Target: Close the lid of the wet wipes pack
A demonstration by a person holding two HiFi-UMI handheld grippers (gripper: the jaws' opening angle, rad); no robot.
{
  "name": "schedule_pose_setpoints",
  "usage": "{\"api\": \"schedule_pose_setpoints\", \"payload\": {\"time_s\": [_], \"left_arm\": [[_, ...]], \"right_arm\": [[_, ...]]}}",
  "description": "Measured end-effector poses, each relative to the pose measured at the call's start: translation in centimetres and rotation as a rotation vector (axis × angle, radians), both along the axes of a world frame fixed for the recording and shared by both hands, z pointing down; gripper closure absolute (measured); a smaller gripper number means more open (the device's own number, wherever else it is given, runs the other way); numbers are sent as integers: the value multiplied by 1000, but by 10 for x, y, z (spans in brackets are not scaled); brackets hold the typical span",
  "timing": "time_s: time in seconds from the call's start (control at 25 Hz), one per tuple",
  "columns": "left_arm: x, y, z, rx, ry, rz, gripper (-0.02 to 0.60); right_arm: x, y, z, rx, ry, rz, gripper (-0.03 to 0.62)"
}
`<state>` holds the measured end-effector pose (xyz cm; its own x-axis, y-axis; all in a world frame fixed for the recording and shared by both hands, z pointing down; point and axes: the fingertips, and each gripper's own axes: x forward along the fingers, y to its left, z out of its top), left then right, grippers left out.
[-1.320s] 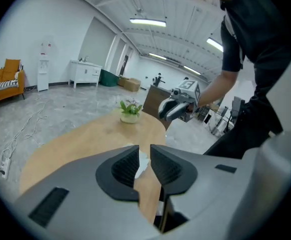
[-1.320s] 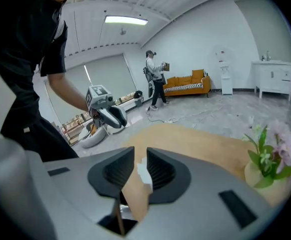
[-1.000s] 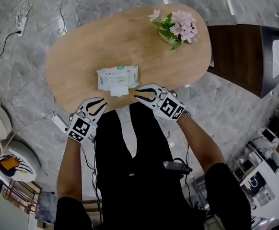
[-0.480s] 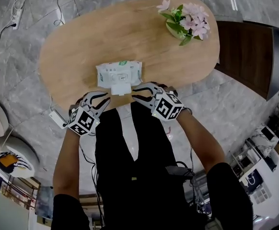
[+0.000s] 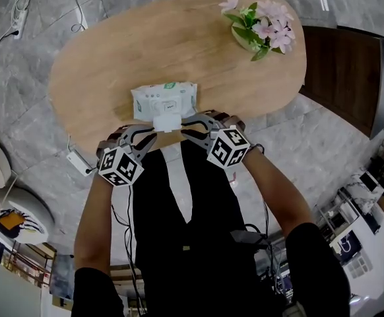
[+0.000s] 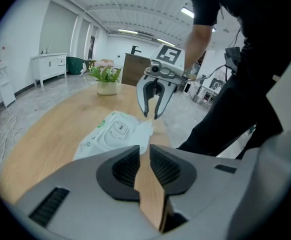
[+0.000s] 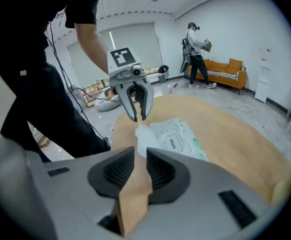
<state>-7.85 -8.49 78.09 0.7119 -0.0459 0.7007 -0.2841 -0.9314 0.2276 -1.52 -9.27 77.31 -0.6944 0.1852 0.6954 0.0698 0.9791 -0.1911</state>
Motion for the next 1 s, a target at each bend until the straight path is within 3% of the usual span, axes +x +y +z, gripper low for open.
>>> {"api": "schedule_pose_setpoints", "payload": {"time_s": [0.64,1.0], "left_arm": [[1,-10,-1,26,-10,-4,546],[-3,-32,-10,61,-3,-69,551]], "right_arm": [[-4,-5,2,35,-8,3,554],[-4,-27,-3,45,-24,89,571]]}}
